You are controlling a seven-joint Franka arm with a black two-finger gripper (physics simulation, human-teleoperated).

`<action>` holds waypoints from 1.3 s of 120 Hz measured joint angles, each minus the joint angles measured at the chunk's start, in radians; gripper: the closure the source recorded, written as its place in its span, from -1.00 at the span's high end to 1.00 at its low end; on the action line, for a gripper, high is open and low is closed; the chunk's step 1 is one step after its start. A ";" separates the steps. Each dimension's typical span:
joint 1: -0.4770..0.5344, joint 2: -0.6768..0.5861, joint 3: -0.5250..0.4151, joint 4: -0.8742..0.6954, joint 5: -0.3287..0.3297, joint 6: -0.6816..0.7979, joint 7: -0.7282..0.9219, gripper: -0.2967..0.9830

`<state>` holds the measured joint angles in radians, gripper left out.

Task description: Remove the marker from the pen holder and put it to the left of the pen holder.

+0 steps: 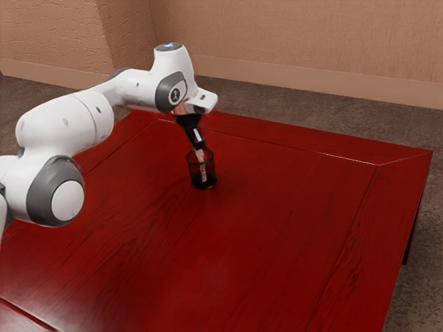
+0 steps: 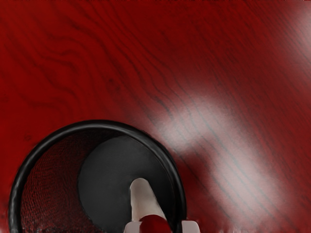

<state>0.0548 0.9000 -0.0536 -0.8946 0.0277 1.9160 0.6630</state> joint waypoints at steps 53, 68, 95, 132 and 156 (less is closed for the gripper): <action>0.024 -0.339 0.002 -0.042 0.033 -0.130 0.038 -0.69; 0.068 -0.319 0.037 -0.043 0.051 -0.269 0.039 -0.69; 0.100 -0.136 0.061 0.025 0.134 -0.538 -0.047 -0.69; 0.102 0.049 0.055 0.192 0.257 -0.808 -0.187 -0.69; 0.104 0.061 0.037 0.197 0.265 -0.820 -0.244 -0.69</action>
<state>0.1589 0.9609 -0.0170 -0.6974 0.2927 1.0959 0.4190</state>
